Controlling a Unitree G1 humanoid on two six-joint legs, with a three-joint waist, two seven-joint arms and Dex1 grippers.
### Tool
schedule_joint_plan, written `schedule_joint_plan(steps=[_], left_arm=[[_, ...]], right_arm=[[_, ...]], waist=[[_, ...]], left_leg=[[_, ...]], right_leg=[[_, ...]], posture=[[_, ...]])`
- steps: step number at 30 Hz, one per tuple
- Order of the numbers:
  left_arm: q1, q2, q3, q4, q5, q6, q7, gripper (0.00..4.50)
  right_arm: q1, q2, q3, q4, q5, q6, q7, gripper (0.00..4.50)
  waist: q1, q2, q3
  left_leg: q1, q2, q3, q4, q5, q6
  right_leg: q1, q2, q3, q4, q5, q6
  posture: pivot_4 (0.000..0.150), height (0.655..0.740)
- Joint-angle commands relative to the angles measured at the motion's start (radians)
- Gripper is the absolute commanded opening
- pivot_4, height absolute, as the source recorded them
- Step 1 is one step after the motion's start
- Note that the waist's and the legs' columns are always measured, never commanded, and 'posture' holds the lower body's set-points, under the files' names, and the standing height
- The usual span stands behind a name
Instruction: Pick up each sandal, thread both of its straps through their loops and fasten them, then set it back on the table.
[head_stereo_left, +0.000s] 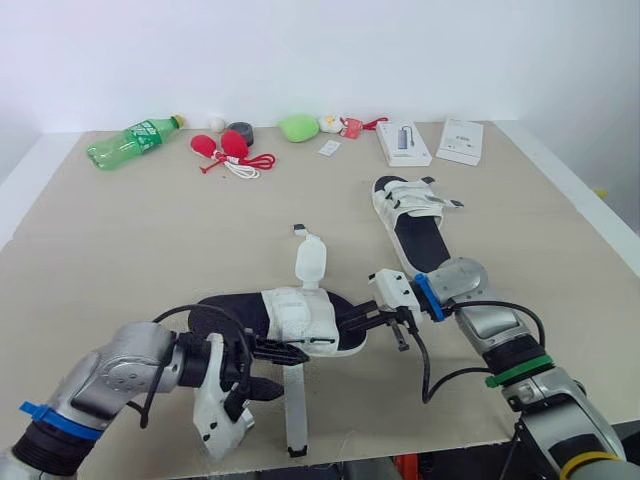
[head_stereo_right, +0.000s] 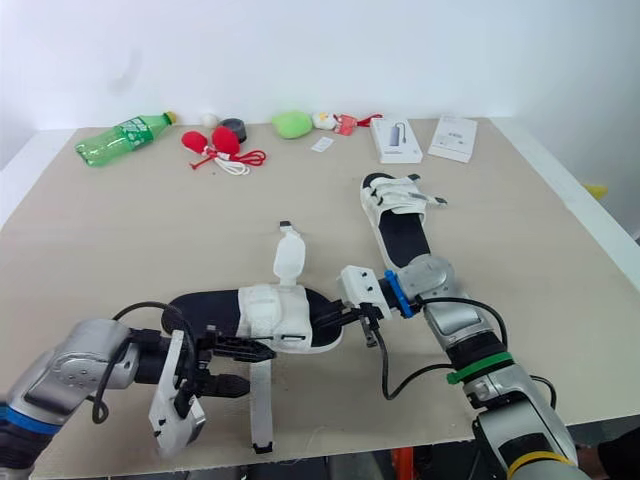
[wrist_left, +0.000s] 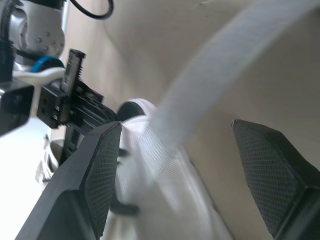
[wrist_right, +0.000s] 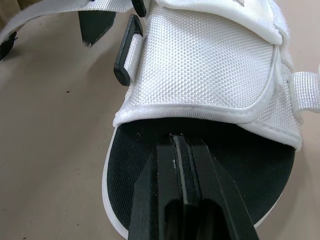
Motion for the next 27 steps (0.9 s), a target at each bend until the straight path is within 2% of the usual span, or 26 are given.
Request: schedule_joint_plan(steps=[1, 6, 7, 8, 10, 13, 14, 15, 16, 17, 22, 27], left_arm=[[-0.037, -0.01, -0.033, -0.013, 0.002, 0.022, 0.03, 3.63], [-0.061, 0.0, -0.07, -0.015, -0.019, 0.038, 0.04, 3.63], [-0.065, 0.0, -0.073, -0.015, -0.024, 0.037, 0.044, 3.11], [-0.069, 0.002, -0.078, -0.016, -0.028, 0.036, 0.044, 2.87], [-0.076, 0.006, -0.086, -0.015, -0.04, 0.038, 0.04, 2.03], [-0.083, 0.014, -0.097, -0.013, -0.064, 0.051, 0.034, 1.51], [-0.085, 0.017, -0.1, -0.013, -0.072, 0.056, 0.034, 0.8], [-0.085, 0.019, -0.101, -0.015, -0.084, 0.066, 0.034, 0.58], [-0.08, 0.019, -0.097, -0.023, -0.117, 0.102, 0.033, 0.58], [-0.076, 0.02, -0.091, -0.032, -0.143, 0.129, 0.034, 0.28], [-0.05, 0.033, -0.084, -0.102, -0.293, 0.294, 0.016, 0.28], [0.011, 0.085, -0.066, -0.232, -0.542, 0.61, 0.003, 0.28]], right_arm=[[0.021, -0.024, 0.009, 0.015, -0.049, 0.017, -0.011, 0.0], [0.025, -0.03, 0.007, 0.006, -0.048, 0.023, -0.016, 0.0], [0.027, -0.031, 0.008, 0.005, -0.048, 0.023, -0.016, 0.0], [0.029, -0.032, 0.008, 0.002, -0.048, 0.024, -0.016, 0.0], [0.03, -0.033, 0.009, 0.0, -0.048, 0.026, -0.017, 0.0], [0.029, -0.033, 0.01, -0.001, -0.047, 0.028, -0.017, 0.0], [0.028, -0.033, 0.01, -0.001, -0.048, 0.028, -0.018, 0.0], [0.028, -0.034, 0.011, -0.001, -0.048, 0.028, -0.017, 0.0], [0.027, -0.034, 0.01, 0.0, -0.048, 0.028, -0.017, 0.0], [0.026, -0.035, 0.01, 0.001, -0.048, 0.028, -0.017, 0.0], [0.022, -0.034, 0.012, 0.006, -0.051, 0.022, -0.016, 0.0], [0.018, -0.033, 0.015, 0.014, -0.053, 0.015, -0.013, 0.0]], waist=[[0.0, 0.0, 0.0], [0.0, 0.0, 0.0], [0.0, 0.0, 0.0], [0.0, 0.0, 0.0], [0.0, 0.0, 0.0], [0.0, 0.0, 0.0], [0.0, 0.0, 0.0], [0.0, 0.0, 0.0], [0.0, 0.0, 0.0], [0.0, 0.0, 0.0], [0.0, 0.0, 0.0], [0.0, 0.0, 0.0]], left_leg=[[0.0, 0.0, 0.0, 0.0, 0.0, 0.0], [0.0, 0.0, 0.0, 0.0, 0.0, 0.0], [0.0, 0.0, 0.0, 0.0, 0.0, 0.0], [0.0, 0.0, 0.0, 0.0, 0.0, 0.0], [0.0, 0.0, 0.0, 0.0, 0.0, 0.0], [0.0, 0.0, 0.0, 0.0, 0.0, 0.0], [0.0, 0.0, 0.0, 0.0, 0.0, 0.001], [0.0, 0.0, 0.0, 0.0, 0.0, 0.001], [0.0, 0.0, 0.0, 0.0, 0.0, 0.001], [0.0, 0.0, 0.0, 0.0, 0.0, 0.001], [0.0, 0.0, 0.0, 0.001, 0.0, 0.001], [0.0, 0.0, 0.0, 0.001, 0.0, 0.001]], right_leg=[[0.0, 0.0, 0.0, 0.0, 0.0, 0.0], [0.0, 0.001, 0.0, 0.0, 0.0, 0.001], [0.0, 0.001, 0.0, 0.0, 0.0, 0.001], [0.0, 0.001, 0.0, 0.0, 0.0, 0.001], [0.0, 0.001, 0.0, 0.001, 0.0, 0.001], [0.0, 0.001, 0.0, 0.001, 0.0, 0.001], [0.001, 0.001, 0.001, 0.001, 0.0, 0.001], [0.001, 0.001, 0.001, 0.001, 0.0, 0.001], [0.001, 0.001, 0.001, 0.0, 0.0, 0.001], [0.001, 0.001, 0.001, 0.001, 0.0, 0.001], [0.001, 0.001, 0.0, 0.001, 0.0, 0.001], [0.001, 0.001, 0.0, 0.001, 0.0, 0.001]], posture=[[0.15, 0.74], [0.15, 0.74], [0.15, 0.74], [0.15, 0.74], [0.15, 0.74], [0.15, 0.74], [0.15, 0.74], [0.15, 0.74], [0.15, 0.74], [0.15, 0.74], [0.15, 0.74], [0.15, 0.74]])
